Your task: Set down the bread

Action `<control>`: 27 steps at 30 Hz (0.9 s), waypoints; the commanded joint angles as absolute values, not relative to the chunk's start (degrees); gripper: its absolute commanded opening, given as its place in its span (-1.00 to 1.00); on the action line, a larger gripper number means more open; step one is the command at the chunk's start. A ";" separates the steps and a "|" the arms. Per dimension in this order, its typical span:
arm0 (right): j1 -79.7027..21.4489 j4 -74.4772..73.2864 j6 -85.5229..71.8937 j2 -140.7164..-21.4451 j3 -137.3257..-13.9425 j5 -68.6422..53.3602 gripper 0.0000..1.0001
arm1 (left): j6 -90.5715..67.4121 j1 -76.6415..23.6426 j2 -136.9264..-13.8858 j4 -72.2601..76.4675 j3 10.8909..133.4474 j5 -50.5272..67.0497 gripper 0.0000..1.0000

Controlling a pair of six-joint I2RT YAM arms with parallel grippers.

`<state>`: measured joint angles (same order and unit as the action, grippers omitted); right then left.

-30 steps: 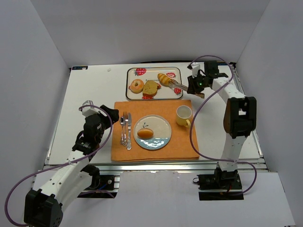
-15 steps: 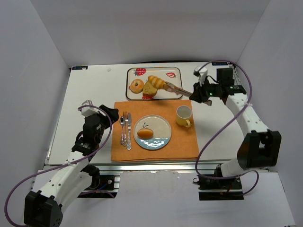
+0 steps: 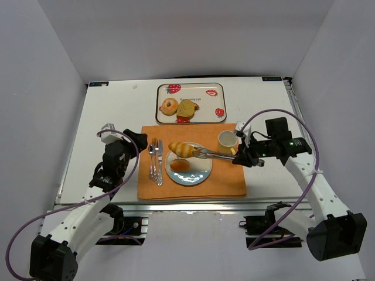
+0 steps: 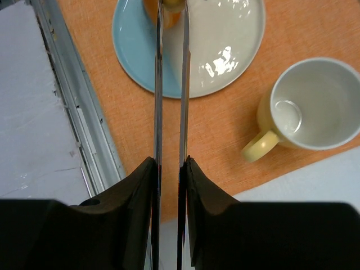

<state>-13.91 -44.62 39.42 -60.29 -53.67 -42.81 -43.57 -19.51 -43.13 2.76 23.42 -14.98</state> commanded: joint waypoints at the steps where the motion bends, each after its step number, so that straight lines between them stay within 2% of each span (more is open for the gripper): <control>1: -14.06 -45.62 38.94 -59.24 -51.86 -43.33 -1.00 | -43.86 -19.34 -43.15 4.31 23.56 -13.89 0.74; 8: -14.06 -45.70 38.14 -57.83 -49.22 -41.67 -0.98 | -44.12 -19.34 -41.57 3.60 22.94 -14.50 0.74; 17: -14.06 -45.44 36.74 -56.52 -47.90 -40.96 -0.45 | -44.38 -19.34 -41.31 3.51 22.76 -14.41 0.74; 23: -14.06 -45.09 35.86 -55.90 -47.37 -40.08 -0.33 | -44.38 -19.34 -41.40 3.69 22.76 -14.33 0.74; 27: -14.06 -44.83 35.25 -55.99 -46.76 -38.85 -0.33 | -44.38 -19.34 -41.22 3.60 22.68 -14.33 0.74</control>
